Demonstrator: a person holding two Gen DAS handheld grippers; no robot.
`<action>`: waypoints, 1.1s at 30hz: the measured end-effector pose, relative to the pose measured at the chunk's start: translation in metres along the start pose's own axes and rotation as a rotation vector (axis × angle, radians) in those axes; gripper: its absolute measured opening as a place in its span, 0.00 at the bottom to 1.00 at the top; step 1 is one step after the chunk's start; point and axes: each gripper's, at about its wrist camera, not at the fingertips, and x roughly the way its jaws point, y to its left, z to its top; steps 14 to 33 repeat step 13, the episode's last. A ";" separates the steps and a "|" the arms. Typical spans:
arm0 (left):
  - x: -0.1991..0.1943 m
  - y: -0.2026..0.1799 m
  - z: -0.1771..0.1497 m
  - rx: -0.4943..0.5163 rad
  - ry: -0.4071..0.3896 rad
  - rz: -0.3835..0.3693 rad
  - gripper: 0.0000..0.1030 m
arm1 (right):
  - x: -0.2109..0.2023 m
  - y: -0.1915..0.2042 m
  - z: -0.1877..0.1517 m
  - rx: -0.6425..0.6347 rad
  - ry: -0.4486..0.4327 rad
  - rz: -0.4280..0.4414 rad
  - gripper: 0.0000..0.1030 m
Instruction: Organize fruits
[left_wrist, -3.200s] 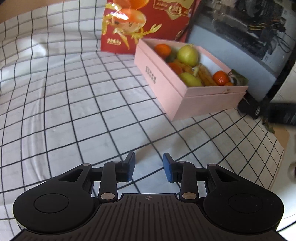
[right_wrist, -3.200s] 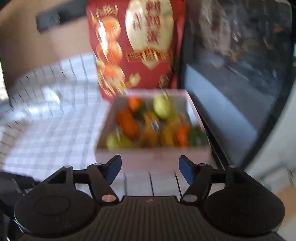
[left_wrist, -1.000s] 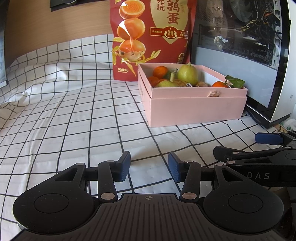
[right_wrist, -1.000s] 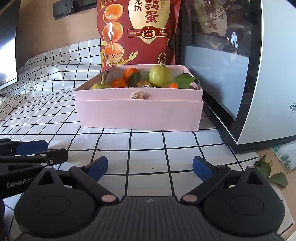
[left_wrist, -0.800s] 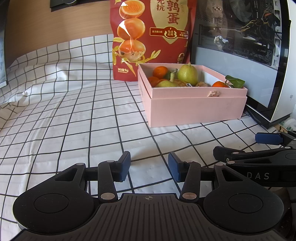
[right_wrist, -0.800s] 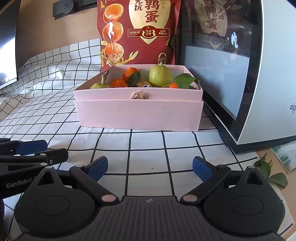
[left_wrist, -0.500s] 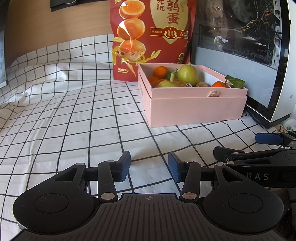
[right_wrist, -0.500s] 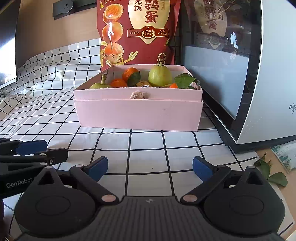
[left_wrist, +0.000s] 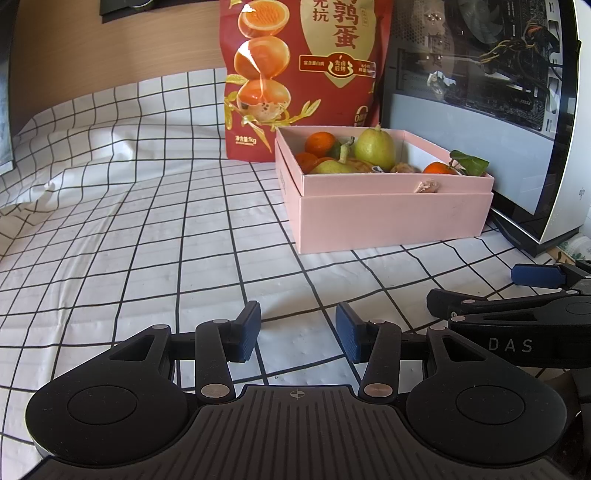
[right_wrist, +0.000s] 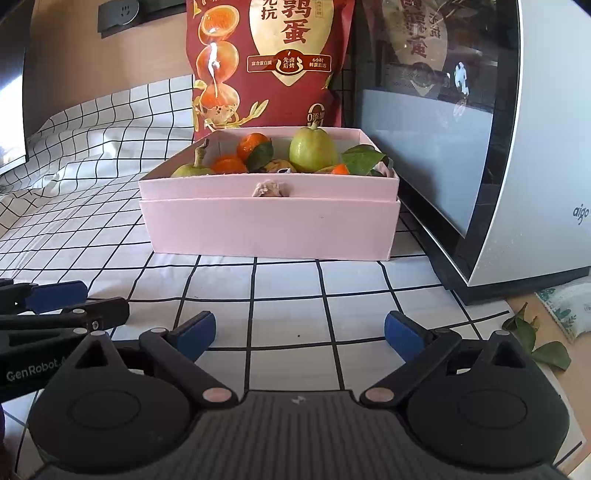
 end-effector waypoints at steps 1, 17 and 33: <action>0.000 0.000 0.000 0.000 0.000 0.000 0.49 | 0.000 0.000 0.000 0.000 0.000 0.000 0.96; 0.000 -0.002 0.001 0.007 0.001 -0.004 0.49 | 0.000 0.001 0.000 -0.002 0.004 -0.004 0.96; 0.000 -0.002 0.001 0.007 0.001 -0.004 0.49 | 0.000 0.001 0.000 -0.002 0.004 -0.004 0.96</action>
